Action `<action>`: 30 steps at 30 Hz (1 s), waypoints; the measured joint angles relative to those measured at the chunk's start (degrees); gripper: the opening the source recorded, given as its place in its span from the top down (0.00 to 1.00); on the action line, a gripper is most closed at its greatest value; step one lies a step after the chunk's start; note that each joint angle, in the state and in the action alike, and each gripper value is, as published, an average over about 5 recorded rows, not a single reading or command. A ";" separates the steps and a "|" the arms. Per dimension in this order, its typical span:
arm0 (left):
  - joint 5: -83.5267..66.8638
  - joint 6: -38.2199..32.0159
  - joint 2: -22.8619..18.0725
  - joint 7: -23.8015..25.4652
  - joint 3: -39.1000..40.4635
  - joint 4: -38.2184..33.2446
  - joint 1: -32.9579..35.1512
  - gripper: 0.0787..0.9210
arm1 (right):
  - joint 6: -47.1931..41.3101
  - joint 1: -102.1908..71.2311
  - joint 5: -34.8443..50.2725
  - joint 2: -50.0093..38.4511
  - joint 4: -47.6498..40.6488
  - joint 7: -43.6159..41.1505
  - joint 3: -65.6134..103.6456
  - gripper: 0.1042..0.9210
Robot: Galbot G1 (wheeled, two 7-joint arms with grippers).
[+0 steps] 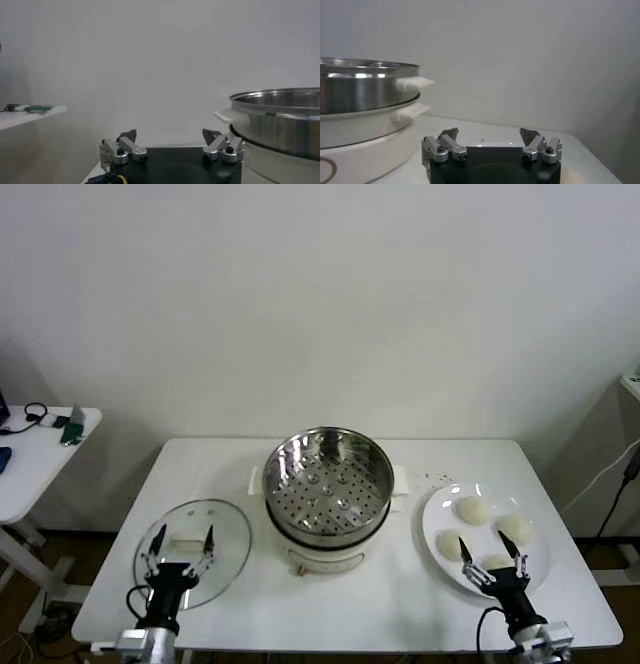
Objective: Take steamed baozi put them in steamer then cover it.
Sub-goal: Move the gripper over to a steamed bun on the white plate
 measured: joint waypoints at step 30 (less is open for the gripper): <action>-0.29 -0.94 3.52 -0.86 0.48 0.72 -0.27 0.12 | -12.58 48.24 -12.03 -38.88 -25.88 -43.52 -33.46 0.12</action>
